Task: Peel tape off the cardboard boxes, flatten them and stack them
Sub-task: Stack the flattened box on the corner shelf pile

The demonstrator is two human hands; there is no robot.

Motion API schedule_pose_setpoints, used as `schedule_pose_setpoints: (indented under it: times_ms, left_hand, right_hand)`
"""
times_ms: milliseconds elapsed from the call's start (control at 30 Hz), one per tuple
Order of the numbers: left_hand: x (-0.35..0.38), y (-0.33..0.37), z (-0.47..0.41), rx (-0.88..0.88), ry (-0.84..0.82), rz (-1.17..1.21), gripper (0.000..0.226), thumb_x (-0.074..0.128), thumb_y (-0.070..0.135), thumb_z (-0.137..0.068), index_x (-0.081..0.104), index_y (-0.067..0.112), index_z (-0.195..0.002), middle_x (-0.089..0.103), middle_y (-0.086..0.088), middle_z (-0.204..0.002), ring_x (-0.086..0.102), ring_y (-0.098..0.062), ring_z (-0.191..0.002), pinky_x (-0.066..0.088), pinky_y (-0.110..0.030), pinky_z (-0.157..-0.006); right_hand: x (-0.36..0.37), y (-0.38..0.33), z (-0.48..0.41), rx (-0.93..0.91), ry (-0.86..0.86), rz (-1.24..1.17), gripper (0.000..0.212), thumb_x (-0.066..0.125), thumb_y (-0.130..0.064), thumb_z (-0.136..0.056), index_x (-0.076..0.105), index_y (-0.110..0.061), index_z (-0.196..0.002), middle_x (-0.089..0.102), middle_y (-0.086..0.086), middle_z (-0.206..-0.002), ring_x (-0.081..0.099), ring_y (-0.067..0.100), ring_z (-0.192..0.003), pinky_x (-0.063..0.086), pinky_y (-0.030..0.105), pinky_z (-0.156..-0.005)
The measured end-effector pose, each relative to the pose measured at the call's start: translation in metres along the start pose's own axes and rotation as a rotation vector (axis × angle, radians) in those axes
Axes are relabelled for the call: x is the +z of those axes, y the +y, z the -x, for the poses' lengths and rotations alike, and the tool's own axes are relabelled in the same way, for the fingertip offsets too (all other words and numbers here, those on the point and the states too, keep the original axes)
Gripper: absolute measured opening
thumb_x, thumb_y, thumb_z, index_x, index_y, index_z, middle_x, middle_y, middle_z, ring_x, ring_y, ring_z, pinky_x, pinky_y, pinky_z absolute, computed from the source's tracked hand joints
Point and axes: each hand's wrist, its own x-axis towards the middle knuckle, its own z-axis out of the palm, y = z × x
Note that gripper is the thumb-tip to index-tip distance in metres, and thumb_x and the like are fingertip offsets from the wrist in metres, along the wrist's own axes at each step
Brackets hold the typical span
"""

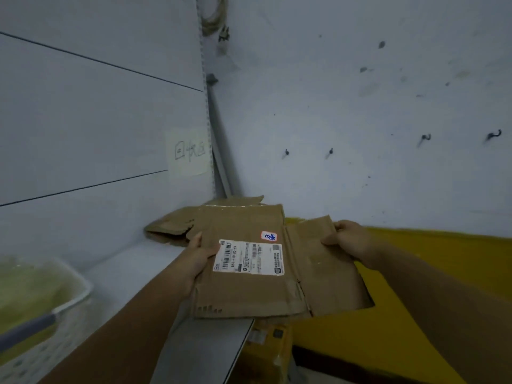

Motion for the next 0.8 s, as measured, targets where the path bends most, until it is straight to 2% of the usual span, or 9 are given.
schedule_pose_setpoints:
  times_ms: [67, 133, 233, 300, 433, 533, 633, 733, 800]
  left_hand:
    - [0.013, -0.002, -0.028, -0.011, 0.006, -0.033, 0.058, 0.056, 0.015, -0.093, 0.03, 0.028, -0.143, 0.063, -0.017, -0.119, 0.065, -0.032, -0.092, 0.055, -0.039, -0.071]
    - [0.023, 0.001, -0.054, -0.007, 0.023, -0.075, 0.061, 0.056, 0.016, -0.093, 0.027, 0.028, -0.146, 0.061, -0.016, -0.122, 0.065, -0.03, -0.091, 0.054, -0.037, -0.069]
    - [0.035, 0.014, -0.078, -0.015, 0.002, -0.065, 0.059, 0.055, 0.017, -0.094, 0.028, 0.032, -0.145, 0.066, -0.011, -0.112, 0.065, -0.031, -0.094, 0.054, -0.041, -0.076]
    - [0.038, 0.024, -0.089, -0.01, 0.022, -0.091, 0.061, 0.055, 0.018, -0.093, 0.026, 0.033, -0.145, 0.069, -0.01, -0.103, 0.067, -0.028, -0.091, 0.056, -0.039, -0.072]
    - [0.032, 0.046, -0.102, 0.045, 0.09, -0.156, 0.053, 0.054, 0.02, -0.094, 0.034, 0.031, -0.141, 0.069, -0.01, -0.111, 0.067, -0.027, -0.098, 0.056, -0.038, -0.078]
    - [0.014, 0.057, -0.1, 0.078, 0.15, -0.341, 0.049, 0.055, 0.028, -0.093, 0.036, 0.039, -0.137, 0.069, -0.005, -0.112, 0.067, -0.023, -0.098, 0.056, -0.035, -0.076]
    - [-0.009, 0.064, -0.11, 0.056, 0.39, -0.617, 0.05, 0.055, 0.038, -0.092, 0.038, 0.034, -0.138, 0.064, -0.004, -0.118, 0.062, -0.021, -0.101, 0.051, -0.035, -0.081]
    - [-0.03, 0.073, -0.135, 0.127, 0.683, -0.742, 0.049, 0.052, 0.037, -0.093, 0.041, 0.021, -0.138, 0.058, -0.008, -0.124, 0.057, -0.019, -0.095, 0.046, -0.032, -0.08]
    - [-0.042, 0.082, -0.153, 0.189, 0.762, -0.754, 0.048, 0.055, 0.035, -0.092, 0.045, 0.019, -0.136, 0.062, -0.006, -0.112, 0.058, -0.017, -0.086, 0.046, -0.031, -0.077]
  right_hand:
    - [-0.007, 0.009, -0.023, 0.02, 0.022, -0.05, 0.005, 0.061, -0.009, -0.089, 0.058, -0.013, -0.09, 0.062, 0.008, -0.094, 0.062, 0.026, -0.084, 0.052, 0.04, -0.074]
    - [-0.017, 0.014, -0.05, 0.022, 0.046, -0.121, 0.016, 0.063, -0.007, -0.086, 0.057, -0.006, -0.1, 0.062, 0.012, -0.097, 0.063, 0.028, -0.084, 0.053, 0.04, -0.071]
    - [-0.031, 0.016, -0.095, -0.022, -0.009, -0.227, 0.031, 0.066, -0.002, -0.079, 0.058, -0.004, -0.109, 0.065, 0.016, -0.102, 0.065, 0.032, -0.089, 0.055, 0.041, -0.075]
    - [-0.035, 0.015, -0.127, -0.051, -0.082, -0.28, 0.039, 0.065, 0.0, -0.077, 0.057, -0.006, -0.114, 0.065, 0.016, -0.107, 0.065, 0.032, -0.093, 0.056, 0.041, -0.077]
    - [-0.022, 0.004, -0.186, -0.121, -0.162, -0.415, 0.045, 0.071, -0.012, -0.08, 0.053, -0.007, -0.12, 0.062, 0.015, -0.11, 0.064, 0.029, -0.091, 0.054, 0.036, -0.064]
    - [-0.003, -0.014, -0.222, -0.128, -0.337, -0.408, 0.057, 0.073, -0.007, -0.077, 0.046, -0.018, -0.126, 0.055, 0.01, -0.114, 0.059, 0.03, -0.098, 0.054, 0.041, -0.076]
    - [0.027, -0.034, -0.248, -0.16, -0.568, -0.233, 0.062, 0.074, 0.001, -0.072, 0.051, -0.023, -0.125, 0.053, 0.011, -0.121, 0.057, 0.032, -0.104, 0.051, 0.042, -0.084]
    - [0.06, -0.052, -0.272, -0.193, -0.732, -0.147, 0.058, 0.078, 0.0, -0.069, 0.055, -0.021, -0.118, 0.056, 0.012, -0.12, 0.063, 0.031, -0.098, 0.056, 0.036, -0.071]
    - [0.079, -0.056, -0.286, -0.161, -0.806, -0.171, 0.058, 0.078, 0.001, -0.07, 0.053, -0.018, -0.118, 0.054, 0.012, -0.12, 0.065, 0.03, -0.096, 0.057, 0.033, -0.064]
